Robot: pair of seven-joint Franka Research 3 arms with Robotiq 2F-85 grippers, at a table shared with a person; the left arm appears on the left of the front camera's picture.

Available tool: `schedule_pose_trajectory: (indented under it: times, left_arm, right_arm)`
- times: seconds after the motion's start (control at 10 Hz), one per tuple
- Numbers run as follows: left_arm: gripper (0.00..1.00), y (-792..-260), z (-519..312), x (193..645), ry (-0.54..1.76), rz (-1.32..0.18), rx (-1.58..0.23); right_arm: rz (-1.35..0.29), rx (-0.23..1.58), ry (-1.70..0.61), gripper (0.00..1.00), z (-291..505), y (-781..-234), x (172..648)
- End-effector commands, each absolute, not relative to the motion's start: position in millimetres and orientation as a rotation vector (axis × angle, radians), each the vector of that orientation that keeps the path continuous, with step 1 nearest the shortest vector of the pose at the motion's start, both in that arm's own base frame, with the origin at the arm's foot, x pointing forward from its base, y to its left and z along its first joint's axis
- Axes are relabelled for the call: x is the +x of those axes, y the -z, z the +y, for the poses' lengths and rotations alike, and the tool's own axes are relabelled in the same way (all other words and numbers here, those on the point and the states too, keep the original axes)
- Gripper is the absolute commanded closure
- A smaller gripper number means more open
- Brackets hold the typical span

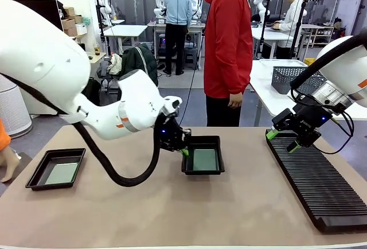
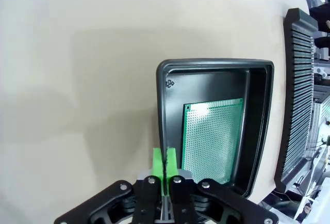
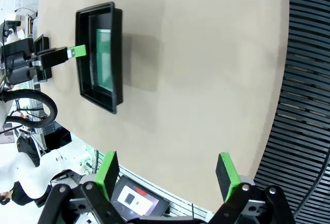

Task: Inspect and transfer BCBs to ESD trays.
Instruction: Pick up the ESD tray and place it on the left side of the table.

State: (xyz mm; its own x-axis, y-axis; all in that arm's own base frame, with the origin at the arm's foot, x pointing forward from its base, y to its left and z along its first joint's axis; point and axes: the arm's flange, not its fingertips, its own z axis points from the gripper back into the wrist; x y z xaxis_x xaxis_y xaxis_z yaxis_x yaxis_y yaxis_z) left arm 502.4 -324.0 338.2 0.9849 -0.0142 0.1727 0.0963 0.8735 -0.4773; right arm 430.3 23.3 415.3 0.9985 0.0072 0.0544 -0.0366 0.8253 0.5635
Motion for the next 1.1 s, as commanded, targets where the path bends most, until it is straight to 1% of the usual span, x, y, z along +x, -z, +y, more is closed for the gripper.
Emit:
schedule_pose_trajectory:
  times: [0.0,0.4,0.6,1.0]
  left_arm:
    - [0.97,-347.1,-273.6,483.6,0.05,-0.167,-0.528]
    - [0.97,-358.7,-184.0,474.3,0.029,-0.164,-0.487]
    - [0.97,-357.0,-142.4,470.6,0.031,-0.142,-0.451]
    - [0.97,-350.1,-71.7,462.1,-0.004,-0.153,-0.424]
  right_arm:
    - [-0.056,0.595,0.002,0.0,24.9,-415.9,430.3]
    - [-0.056,0.595,0.002,0.0,24.9,-415.9,430.3]
    - [-0.056,0.595,0.002,0.0,24.9,-415.9,430.3]
    - [-0.056,0.595,0.002,0.0,24.9,-415.9,430.3]
